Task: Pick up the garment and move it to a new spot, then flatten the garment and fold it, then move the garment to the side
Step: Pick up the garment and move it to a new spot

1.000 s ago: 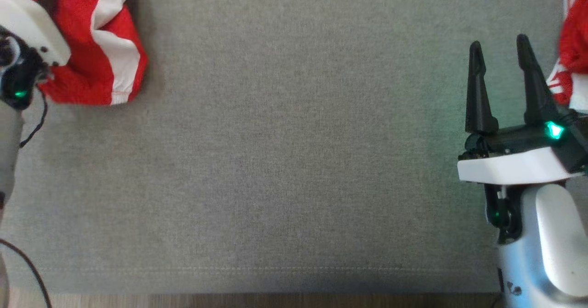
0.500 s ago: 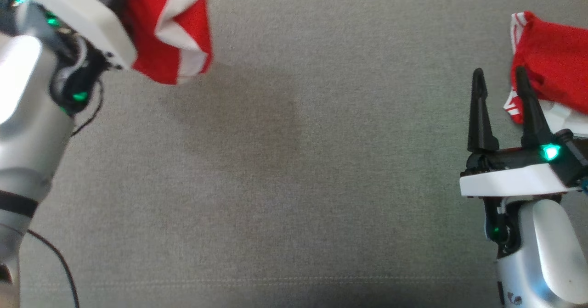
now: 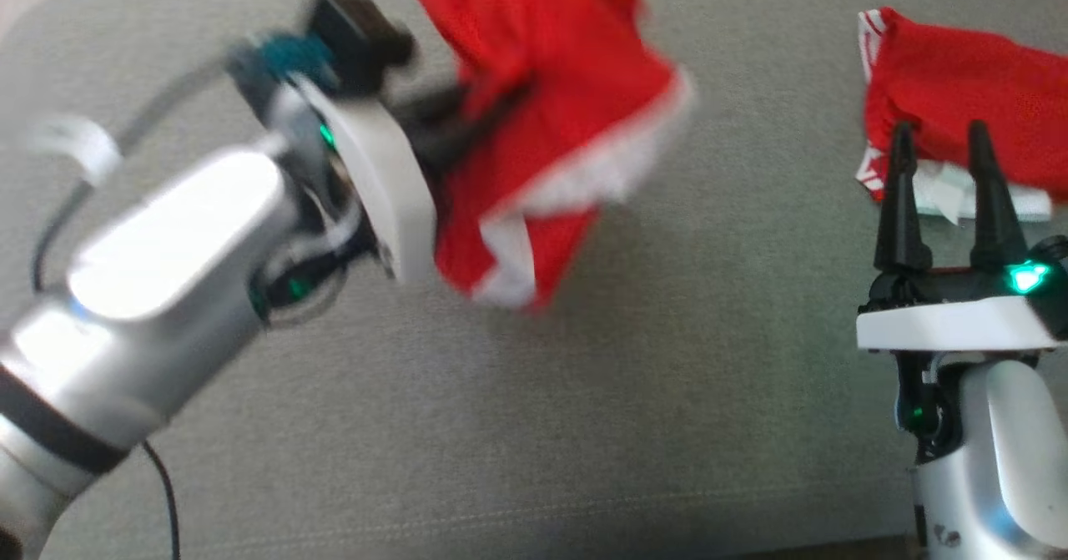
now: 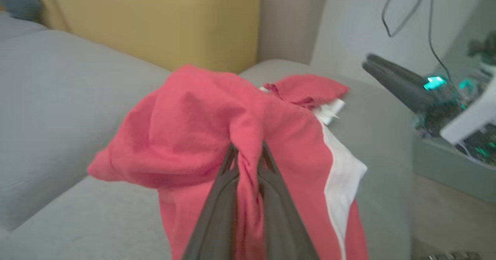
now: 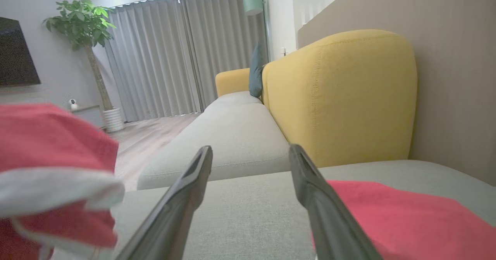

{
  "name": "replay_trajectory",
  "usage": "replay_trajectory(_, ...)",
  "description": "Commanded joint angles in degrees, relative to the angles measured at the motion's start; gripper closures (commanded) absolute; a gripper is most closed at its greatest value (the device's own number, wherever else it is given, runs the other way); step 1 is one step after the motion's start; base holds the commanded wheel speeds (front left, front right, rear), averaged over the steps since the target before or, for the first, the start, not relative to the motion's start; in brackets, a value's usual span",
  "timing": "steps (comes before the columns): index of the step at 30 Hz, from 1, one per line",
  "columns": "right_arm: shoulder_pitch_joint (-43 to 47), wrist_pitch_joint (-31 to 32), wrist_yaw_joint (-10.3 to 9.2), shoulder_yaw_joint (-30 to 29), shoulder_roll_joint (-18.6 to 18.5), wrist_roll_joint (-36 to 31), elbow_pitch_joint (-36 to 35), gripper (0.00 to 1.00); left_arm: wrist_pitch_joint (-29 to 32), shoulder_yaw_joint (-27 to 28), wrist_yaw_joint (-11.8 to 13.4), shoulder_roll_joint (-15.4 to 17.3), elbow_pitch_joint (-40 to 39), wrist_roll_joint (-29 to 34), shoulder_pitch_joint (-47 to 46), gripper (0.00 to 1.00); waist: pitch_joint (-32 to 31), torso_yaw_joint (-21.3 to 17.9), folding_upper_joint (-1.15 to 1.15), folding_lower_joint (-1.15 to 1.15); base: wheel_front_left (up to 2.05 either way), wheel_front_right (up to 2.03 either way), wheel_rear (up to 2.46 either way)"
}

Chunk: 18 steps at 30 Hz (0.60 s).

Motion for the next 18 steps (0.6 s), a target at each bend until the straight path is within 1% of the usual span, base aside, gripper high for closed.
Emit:
replay_trajectory(1, -2.52, -0.82, 0.37, 1.00, -0.08, 0.55, -1.75, 0.00, -0.26, 0.97, 0.02, 2.69, -2.16, 0.07, -3.17, 1.00, 1.02, -1.56, 0.00, 0.00, 0.00, 0.00, 0.00)
replay_trajectory(4, -3.24, -1.10, 0.37, 1.12, -0.08, 1.11, -1.41, 0.00, -1.35, -2.90, 0.02, 3.01, -3.57, -0.72, -3.64, 1.00, 1.93, -3.56, 0.00, 0.00, 0.00, 0.00, 0.00)
replay_trajectory(8, -4.24, -1.40, 0.37, 1.73, -0.08, 1.80, -0.99, 0.00, -2.46, -5.43, 0.02, 2.28, -2.16, 0.48, -5.05, 1.00, 3.34, -6.12, 0.00, 0.00, 0.00, 0.00, 0.00)
replay_trajectory(14, -5.43, -1.68, 0.37, 2.67, -0.08, 2.83, -0.94, 0.00, -2.97, -6.66, 0.02, 0.39, 3.29, 2.51, -6.73, 1.00, 5.27, -9.45, 0.00, 0.00, 0.00, 0.00, 0.00)
replay_trajectory(18, -5.64, -1.75, 0.37, 2.91, -0.08, 3.25, -1.37, 0.00, -2.85, -6.87, 0.02, -0.90, 6.93, 4.62, -6.49, 1.00, 6.47, -10.83, 0.00, 0.00, 0.00, 0.00, 0.00)
